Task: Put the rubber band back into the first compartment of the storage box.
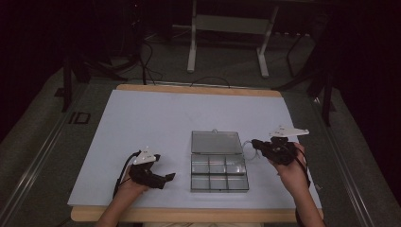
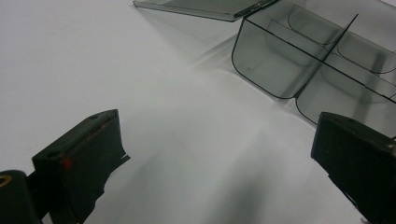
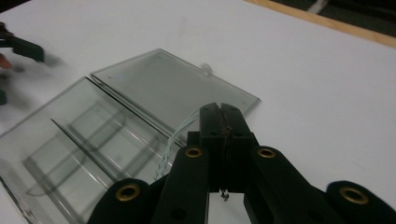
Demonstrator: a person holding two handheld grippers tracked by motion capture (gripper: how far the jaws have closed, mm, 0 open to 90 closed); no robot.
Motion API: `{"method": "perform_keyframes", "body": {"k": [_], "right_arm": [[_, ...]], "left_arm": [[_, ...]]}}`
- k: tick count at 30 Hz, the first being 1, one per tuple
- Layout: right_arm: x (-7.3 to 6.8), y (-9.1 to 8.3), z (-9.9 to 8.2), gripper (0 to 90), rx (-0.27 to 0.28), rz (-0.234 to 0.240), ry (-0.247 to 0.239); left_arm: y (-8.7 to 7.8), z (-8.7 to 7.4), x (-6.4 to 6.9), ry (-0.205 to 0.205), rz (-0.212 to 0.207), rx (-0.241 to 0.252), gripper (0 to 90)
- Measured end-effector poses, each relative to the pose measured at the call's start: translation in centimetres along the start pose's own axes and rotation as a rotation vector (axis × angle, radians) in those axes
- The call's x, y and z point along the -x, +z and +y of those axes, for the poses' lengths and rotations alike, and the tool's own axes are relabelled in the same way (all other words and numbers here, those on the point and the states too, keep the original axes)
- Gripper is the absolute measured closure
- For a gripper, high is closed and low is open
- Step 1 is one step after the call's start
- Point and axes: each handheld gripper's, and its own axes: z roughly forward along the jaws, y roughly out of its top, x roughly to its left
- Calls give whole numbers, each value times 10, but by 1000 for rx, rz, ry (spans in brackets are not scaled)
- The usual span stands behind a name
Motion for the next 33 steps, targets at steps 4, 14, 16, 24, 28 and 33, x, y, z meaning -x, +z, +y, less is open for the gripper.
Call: {"method": "perform_keyframes", "body": {"k": [4, 14, 16, 24, 28, 33], "right_arm": [[-15, 10, 9, 893, 19, 44, -16], [-53, 42, 25, 893, 5, 143, -87], [-60, 51, 26, 893, -6, 161, -95], [-77, 79, 23, 892, -42, 216, -124], [-83, 91, 21, 892, -71, 219, -140], [-89, 104, 18, 892, -92, 220, -154]], "left_arm": [[-1, 0, -2, -8, -5, 5, 27], [-1, -1, 1, 1, 4, 14, 27], [-1, -1, 0, 3, 4, 18, 27], [0, -1, 2, 20, 12, 8, 28], [0, -1, 2, 28, 14, 4, 28], [0, -1, 3, 31, 17, -1, 28]]}}
